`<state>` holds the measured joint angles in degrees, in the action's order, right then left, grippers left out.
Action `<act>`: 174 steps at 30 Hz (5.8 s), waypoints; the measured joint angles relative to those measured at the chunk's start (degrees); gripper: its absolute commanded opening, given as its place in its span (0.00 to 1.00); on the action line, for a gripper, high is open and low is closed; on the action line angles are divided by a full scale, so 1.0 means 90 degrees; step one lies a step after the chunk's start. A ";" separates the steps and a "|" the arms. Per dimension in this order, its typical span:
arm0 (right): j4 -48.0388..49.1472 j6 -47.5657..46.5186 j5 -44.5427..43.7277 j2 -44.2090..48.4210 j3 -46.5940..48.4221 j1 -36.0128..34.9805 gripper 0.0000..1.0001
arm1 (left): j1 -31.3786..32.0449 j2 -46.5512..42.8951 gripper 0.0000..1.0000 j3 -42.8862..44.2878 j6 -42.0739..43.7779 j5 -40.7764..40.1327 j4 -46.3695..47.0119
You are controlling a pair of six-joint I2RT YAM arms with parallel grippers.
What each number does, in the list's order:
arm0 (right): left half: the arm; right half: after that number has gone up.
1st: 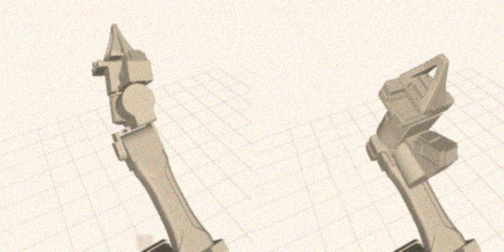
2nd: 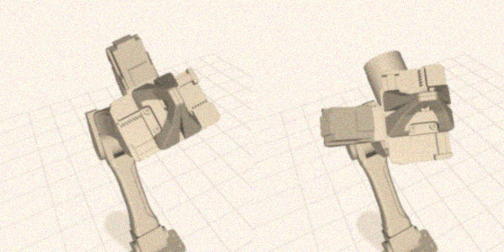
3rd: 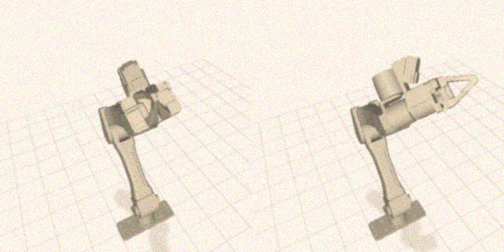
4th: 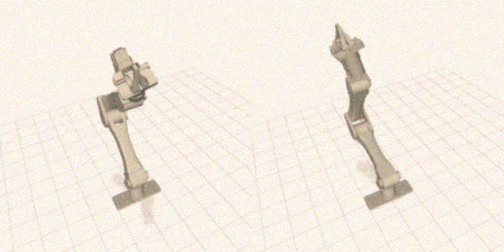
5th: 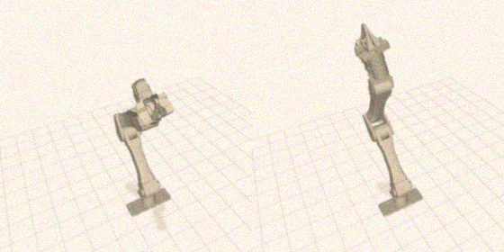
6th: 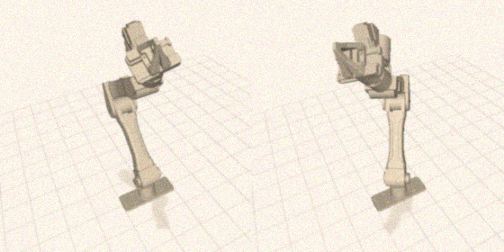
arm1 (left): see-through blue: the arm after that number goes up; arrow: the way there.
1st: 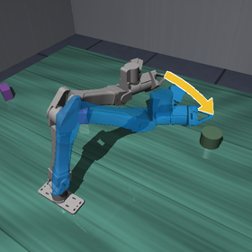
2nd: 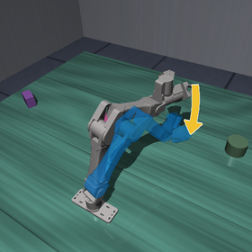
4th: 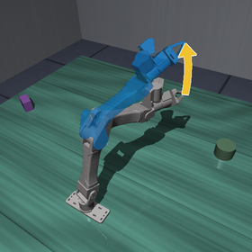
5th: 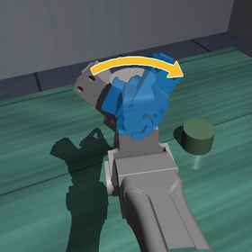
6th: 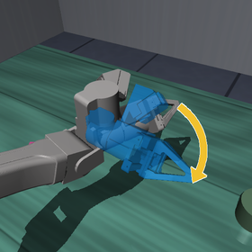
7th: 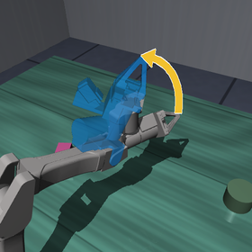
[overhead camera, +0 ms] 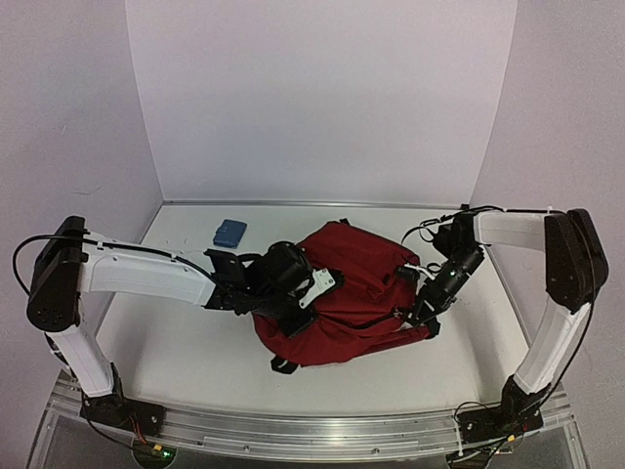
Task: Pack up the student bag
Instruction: Zip the student bag at the center of the board, then adjust the student bag at the center of the board, then unzip the student bag at the center of the board.
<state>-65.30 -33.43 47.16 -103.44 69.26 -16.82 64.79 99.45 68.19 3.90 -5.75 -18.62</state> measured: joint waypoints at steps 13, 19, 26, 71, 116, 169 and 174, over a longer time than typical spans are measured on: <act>0.0121 0.0548 -0.0351 0.0050 0.1456 -0.0064 0.78 | -0.0330 0.0005 0.28 -0.0341 -0.0350 -0.0521 0.0141; 0.0416 0.1105 -0.0644 -0.0981 0.4245 0.0410 0.80 | -0.0377 0.0016 0.80 -0.0341 -0.0901 -0.0336 0.0121; 0.0946 0.2020 -0.0970 -0.2562 0.5847 0.0354 0.81 | -0.0115 -0.0558 0.84 -0.1014 -0.1978 -0.0398 0.0458; 0.1246 0.2274 0.0852 0.0174 0.0795 -0.1507 0.83 | -0.2593 0.1184 0.86 0.0673 -0.2493 0.0525 0.1330; 0.1965 0.2765 -0.2304 0.0850 0.2059 -0.1693 0.60 | -0.2415 0.0353 0.40 -0.1736 -0.4836 0.1855 0.3721; 0.2440 0.3456 -0.4709 -0.1144 0.3014 -0.3678 0.00 | -0.2635 -0.0003 0.00 -0.1810 -0.4952 0.1570 0.3338; 0.2433 0.3456 -0.4545 -0.0938 0.2834 -0.3208 0.00 | -0.2784 -0.0003 0.00 -0.1832 -0.4962 0.1608 0.3333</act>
<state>-43.40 -2.33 6.26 -111.89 94.77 -45.70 39.73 99.42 51.70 -40.76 8.73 11.38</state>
